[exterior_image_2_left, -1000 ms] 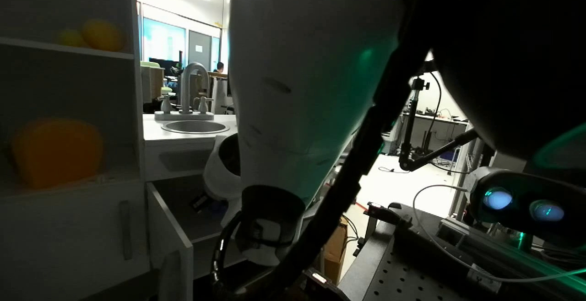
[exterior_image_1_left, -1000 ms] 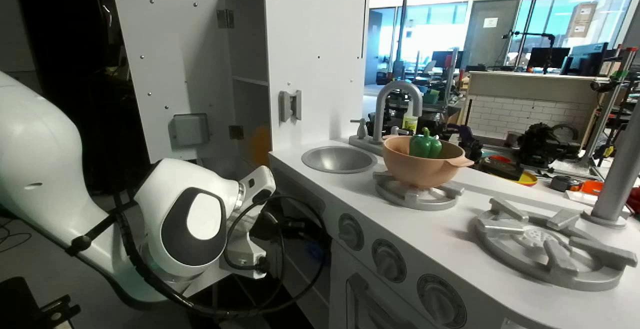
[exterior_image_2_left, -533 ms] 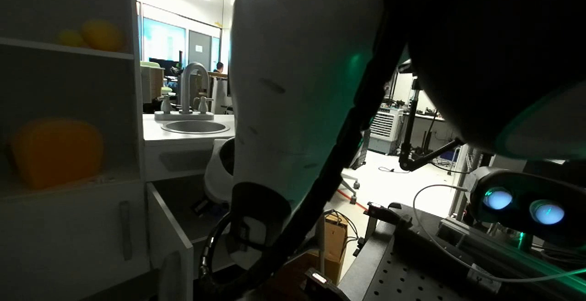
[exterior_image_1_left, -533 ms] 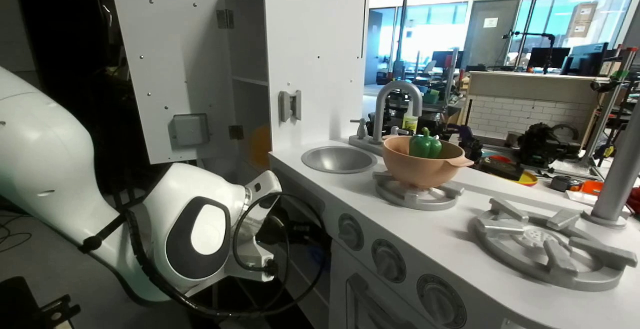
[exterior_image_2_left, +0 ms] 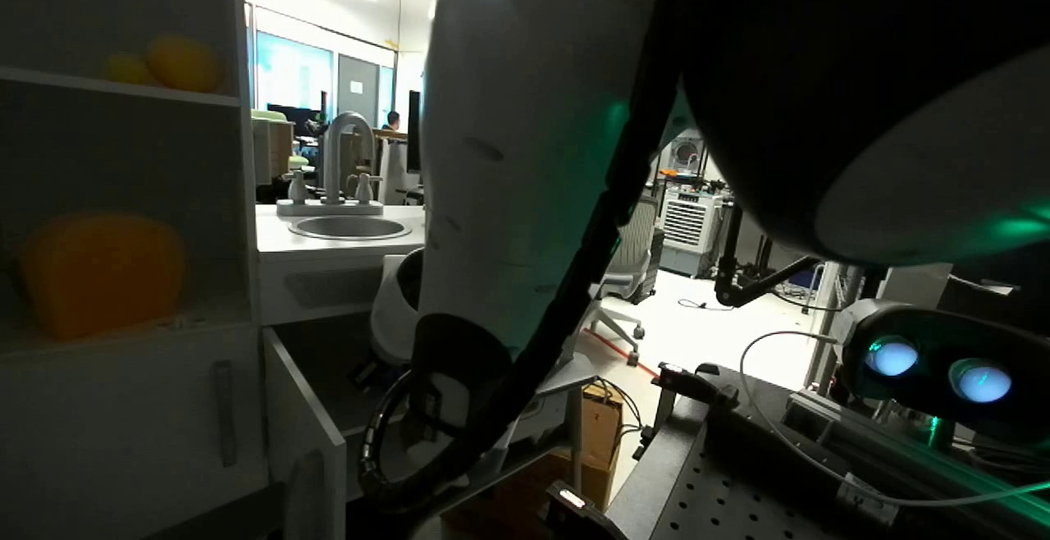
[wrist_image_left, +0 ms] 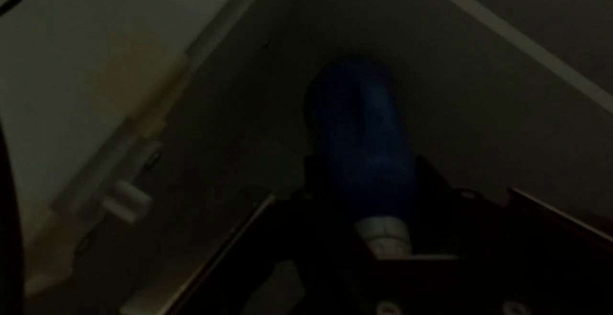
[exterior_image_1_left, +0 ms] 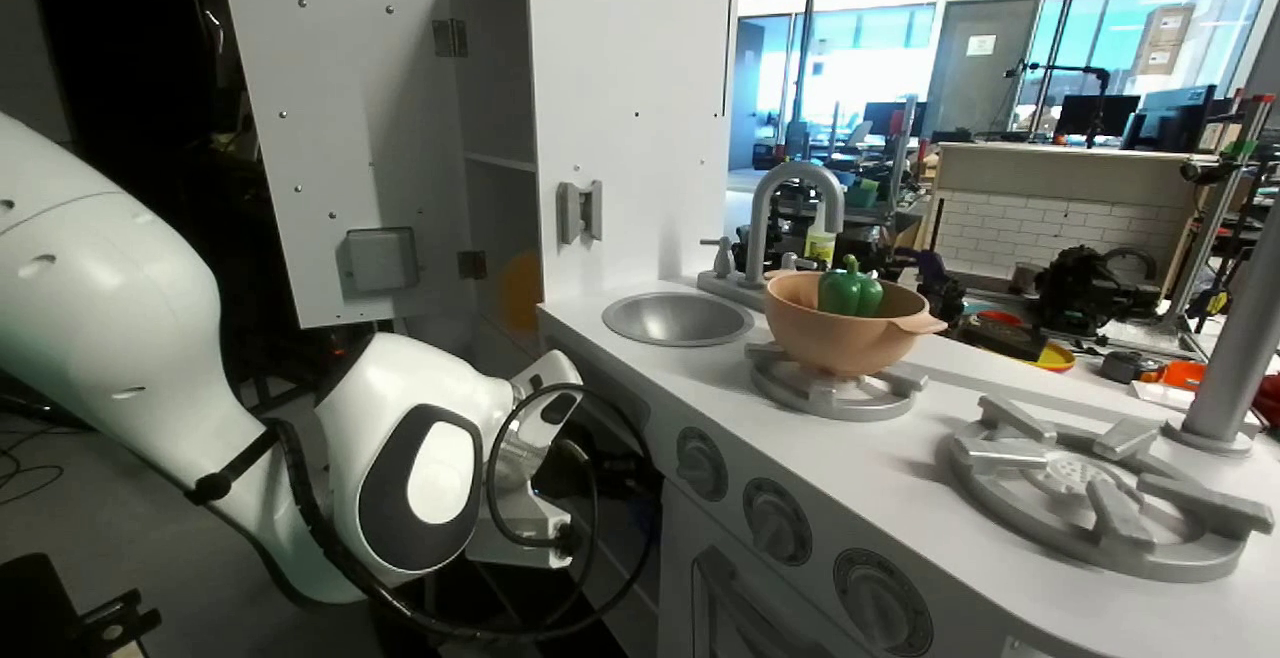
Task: Open the second cabinet door from the left, put the blue bottle and green pepper inside it, and then close the cabinet door
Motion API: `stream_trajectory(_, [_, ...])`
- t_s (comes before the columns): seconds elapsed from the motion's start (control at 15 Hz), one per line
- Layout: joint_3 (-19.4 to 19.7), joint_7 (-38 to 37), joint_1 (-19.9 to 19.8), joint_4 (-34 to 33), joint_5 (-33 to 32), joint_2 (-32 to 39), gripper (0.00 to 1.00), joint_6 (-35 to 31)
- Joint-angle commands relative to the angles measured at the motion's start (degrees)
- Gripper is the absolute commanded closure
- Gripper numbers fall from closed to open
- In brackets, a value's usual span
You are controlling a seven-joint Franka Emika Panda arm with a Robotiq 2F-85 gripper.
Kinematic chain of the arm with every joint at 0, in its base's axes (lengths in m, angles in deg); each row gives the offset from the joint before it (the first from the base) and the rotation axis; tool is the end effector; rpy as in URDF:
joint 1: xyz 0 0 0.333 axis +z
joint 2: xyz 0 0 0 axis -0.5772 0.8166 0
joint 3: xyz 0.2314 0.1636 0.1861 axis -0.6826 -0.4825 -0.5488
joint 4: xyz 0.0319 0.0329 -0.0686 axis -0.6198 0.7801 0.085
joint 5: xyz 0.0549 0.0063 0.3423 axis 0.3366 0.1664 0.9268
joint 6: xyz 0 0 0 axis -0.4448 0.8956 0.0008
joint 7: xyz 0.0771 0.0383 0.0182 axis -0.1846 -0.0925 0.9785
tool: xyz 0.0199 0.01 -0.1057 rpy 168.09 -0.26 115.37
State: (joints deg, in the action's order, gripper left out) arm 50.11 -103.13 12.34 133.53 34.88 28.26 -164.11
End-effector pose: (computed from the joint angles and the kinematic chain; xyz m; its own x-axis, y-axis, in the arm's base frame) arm 0.6243 0.1007 0.0346 0.7126 0.3650 0.5992 -0.0011 -0.8534 0.5212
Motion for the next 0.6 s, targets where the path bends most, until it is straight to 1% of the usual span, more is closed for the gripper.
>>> stream_trajectory(0.0, [-0.4,3.2,-0.9,-2.4,1.9,0.3,0.28,0.9])
stream_trajectory(0.07, [-0.4,3.2,-0.9,-2.5,1.9,0.3,0.26,1.0])
stream_trajectory(0.2, [-0.3,3.1,-0.7,-2.8,2.1,0.3,0.14,1.3])
stream_trajectory(0.27, [-0.5,3.1,-0.8,-2.6,1.9,0.0,0.05,1.3])
stream_trajectory(0.33, [-0.6,3.1,-0.5,-2.5,1.9,-0.2,0.01,1.5])
stream_trajectory(0.53, [-0.6,3.1,-0.4,-3.0,1.9,-0.1,0.00,1.9])
